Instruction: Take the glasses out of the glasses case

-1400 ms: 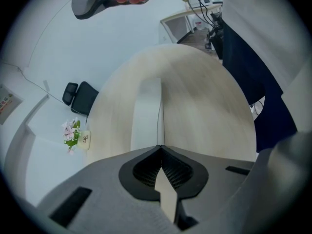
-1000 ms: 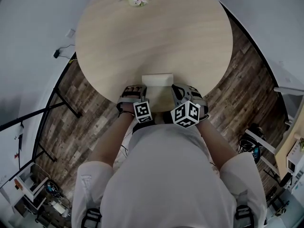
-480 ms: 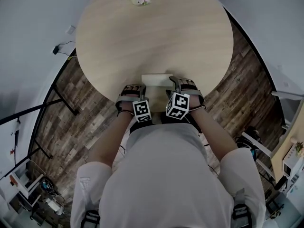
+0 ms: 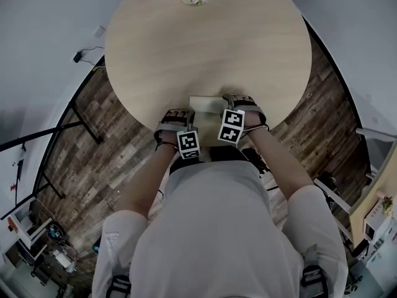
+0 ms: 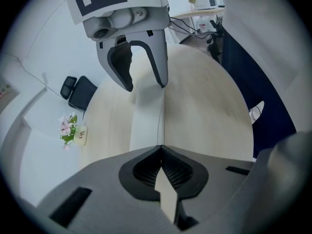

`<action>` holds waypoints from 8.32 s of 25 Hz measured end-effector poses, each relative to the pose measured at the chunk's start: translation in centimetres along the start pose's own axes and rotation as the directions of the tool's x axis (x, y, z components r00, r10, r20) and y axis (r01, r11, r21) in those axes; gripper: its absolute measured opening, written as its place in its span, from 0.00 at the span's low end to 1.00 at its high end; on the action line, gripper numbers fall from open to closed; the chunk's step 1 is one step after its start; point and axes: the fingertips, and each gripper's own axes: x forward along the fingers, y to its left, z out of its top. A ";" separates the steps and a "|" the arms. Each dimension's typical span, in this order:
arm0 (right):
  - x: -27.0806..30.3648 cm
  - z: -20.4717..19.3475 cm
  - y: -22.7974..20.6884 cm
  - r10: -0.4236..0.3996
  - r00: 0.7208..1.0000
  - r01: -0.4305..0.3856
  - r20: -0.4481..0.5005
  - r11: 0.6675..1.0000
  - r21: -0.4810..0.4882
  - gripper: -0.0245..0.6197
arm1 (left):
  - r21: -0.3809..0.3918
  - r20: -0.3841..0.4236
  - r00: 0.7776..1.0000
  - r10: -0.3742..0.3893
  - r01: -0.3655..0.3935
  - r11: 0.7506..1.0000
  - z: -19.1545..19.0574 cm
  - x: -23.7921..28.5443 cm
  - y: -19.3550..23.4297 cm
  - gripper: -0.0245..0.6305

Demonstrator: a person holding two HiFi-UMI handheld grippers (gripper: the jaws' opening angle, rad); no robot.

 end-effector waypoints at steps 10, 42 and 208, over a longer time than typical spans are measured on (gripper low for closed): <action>1.4 0.1 0.3 0.035 0.999 -0.035 -0.039 0.999 -0.017 0.44 | -0.034 -0.002 1.000 0.001 -0.001 0.999 -0.2 -0.1 0.1 0.04; -2.3 -1.2 -5.2 0.065 0.987 -0.107 0.146 0.948 0.301 0.44 | -0.018 -0.020 0.998 0.063 -0.064 0.998 -0.2 0.0 0.0 0.04; -7.0 -5.6 -1.3 -0.430 0.901 0.428 0.045 0.902 0.063 0.06 | -0.042 0.057 0.998 0.002 0.000 0.999 0.8 -1.6 1.3 0.04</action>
